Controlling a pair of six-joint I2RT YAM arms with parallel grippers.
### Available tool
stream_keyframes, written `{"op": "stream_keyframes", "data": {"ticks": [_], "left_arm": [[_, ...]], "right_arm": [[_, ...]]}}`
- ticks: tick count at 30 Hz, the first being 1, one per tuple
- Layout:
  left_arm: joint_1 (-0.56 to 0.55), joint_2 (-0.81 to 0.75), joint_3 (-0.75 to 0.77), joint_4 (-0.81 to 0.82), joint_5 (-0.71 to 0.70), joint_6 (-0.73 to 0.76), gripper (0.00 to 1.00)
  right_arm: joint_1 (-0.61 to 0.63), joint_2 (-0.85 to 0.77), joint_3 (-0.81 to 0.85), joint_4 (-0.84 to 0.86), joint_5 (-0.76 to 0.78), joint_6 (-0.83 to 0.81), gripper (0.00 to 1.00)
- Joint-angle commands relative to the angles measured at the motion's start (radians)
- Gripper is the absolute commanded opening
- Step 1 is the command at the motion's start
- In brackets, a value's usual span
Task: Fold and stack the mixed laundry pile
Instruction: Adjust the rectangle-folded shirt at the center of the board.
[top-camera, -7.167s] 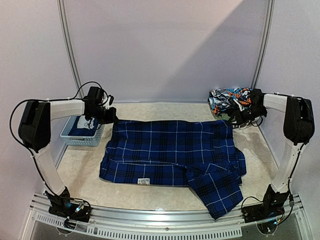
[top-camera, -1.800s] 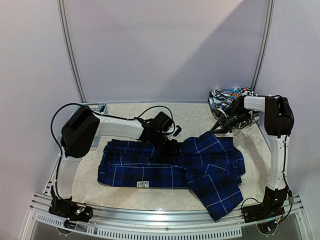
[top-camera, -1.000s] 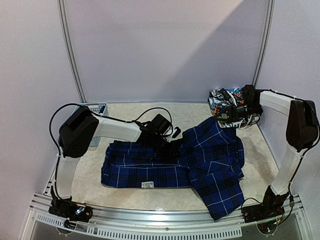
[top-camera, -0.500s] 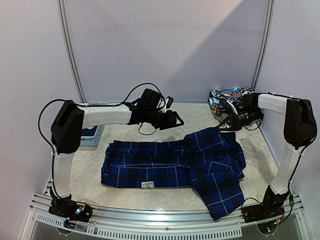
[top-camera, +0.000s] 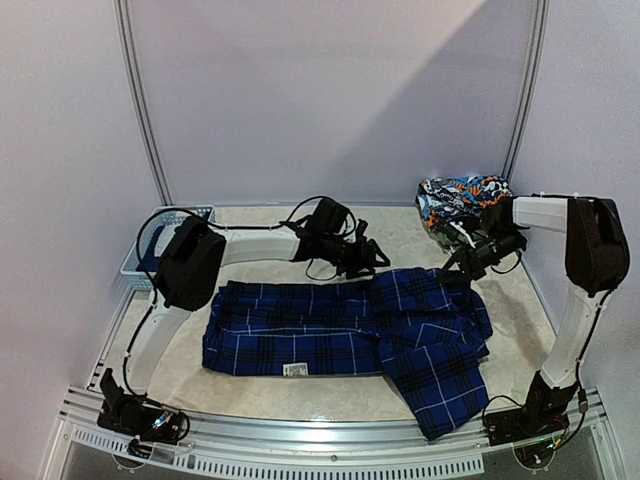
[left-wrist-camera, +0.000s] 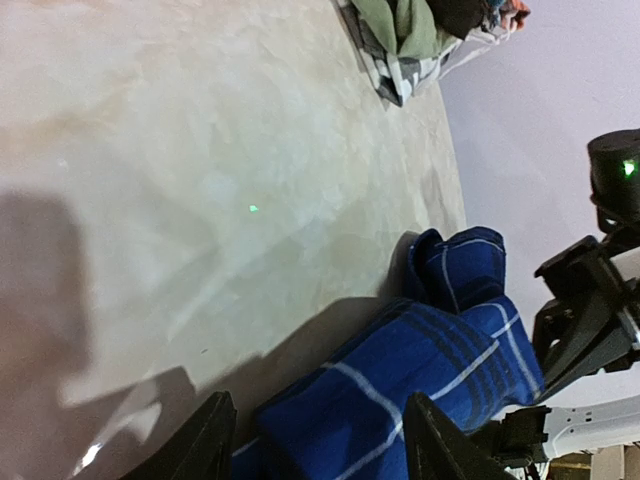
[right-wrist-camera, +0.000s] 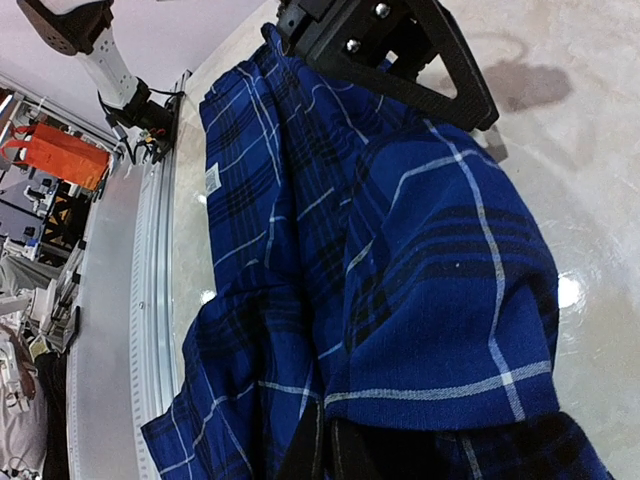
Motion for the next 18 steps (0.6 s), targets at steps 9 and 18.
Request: {"op": "stream_keyframes", "data": {"ticks": [9, 18], "left_arm": [[-0.03, 0.201, 0.208, 0.195, 0.125, -0.193, 0.49], [-0.02, 0.189, 0.217, 0.327, 0.12, -0.227, 0.04]], "right_arm": [[-0.002, 0.06, -0.025, -0.058, 0.011, -0.109, 0.04], [0.0, 0.069, -0.015, -0.048, 0.008, -0.092, 0.05]]}}
